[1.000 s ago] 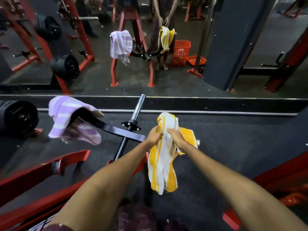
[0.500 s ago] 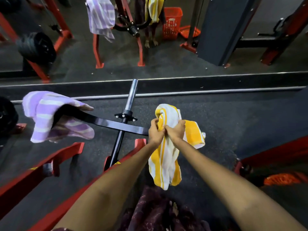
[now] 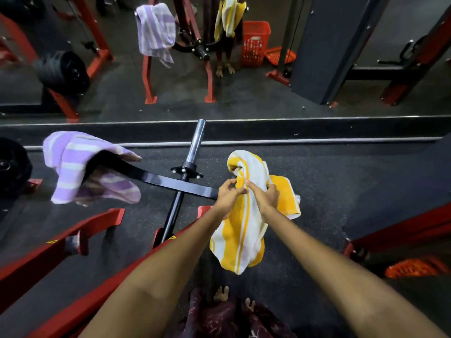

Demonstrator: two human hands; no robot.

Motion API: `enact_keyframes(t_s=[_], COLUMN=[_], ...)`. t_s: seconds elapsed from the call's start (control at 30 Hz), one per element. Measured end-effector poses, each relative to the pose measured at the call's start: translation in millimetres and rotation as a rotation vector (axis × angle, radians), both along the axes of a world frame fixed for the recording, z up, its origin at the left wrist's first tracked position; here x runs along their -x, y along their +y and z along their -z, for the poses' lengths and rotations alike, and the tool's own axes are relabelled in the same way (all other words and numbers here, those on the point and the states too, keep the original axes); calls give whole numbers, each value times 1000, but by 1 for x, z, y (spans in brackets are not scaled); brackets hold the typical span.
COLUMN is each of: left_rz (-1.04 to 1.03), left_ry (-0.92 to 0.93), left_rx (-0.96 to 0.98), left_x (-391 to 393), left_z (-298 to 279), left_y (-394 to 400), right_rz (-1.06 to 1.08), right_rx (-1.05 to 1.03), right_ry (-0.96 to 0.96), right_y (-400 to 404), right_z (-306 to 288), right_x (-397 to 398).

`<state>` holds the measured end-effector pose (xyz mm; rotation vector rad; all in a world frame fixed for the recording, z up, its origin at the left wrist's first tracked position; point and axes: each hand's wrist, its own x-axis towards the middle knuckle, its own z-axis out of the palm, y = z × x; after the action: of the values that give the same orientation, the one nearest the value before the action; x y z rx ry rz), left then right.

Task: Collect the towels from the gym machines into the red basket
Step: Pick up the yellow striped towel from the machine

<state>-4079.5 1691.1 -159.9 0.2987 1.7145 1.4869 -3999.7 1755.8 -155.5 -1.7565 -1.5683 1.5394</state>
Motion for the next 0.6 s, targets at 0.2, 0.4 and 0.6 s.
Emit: enact_keyframes(t_s=[0.2, 0.4, 0.6], left_rz=[-48, -148, -186], left_ry=[-121, -183, -324], left_rx=[7, 28, 16], left_x=[-7, -30, -50], left_z=[0, -6, -16], left_y=[-28, -54, -68], right_rz=[-54, -152, -149], right_rx=[148, 146, 92], right_ry=[150, 218, 277], right_y=[-12, -33, -53], right_z=[-6, -7, -11], right_x=[-14, -22, -41])
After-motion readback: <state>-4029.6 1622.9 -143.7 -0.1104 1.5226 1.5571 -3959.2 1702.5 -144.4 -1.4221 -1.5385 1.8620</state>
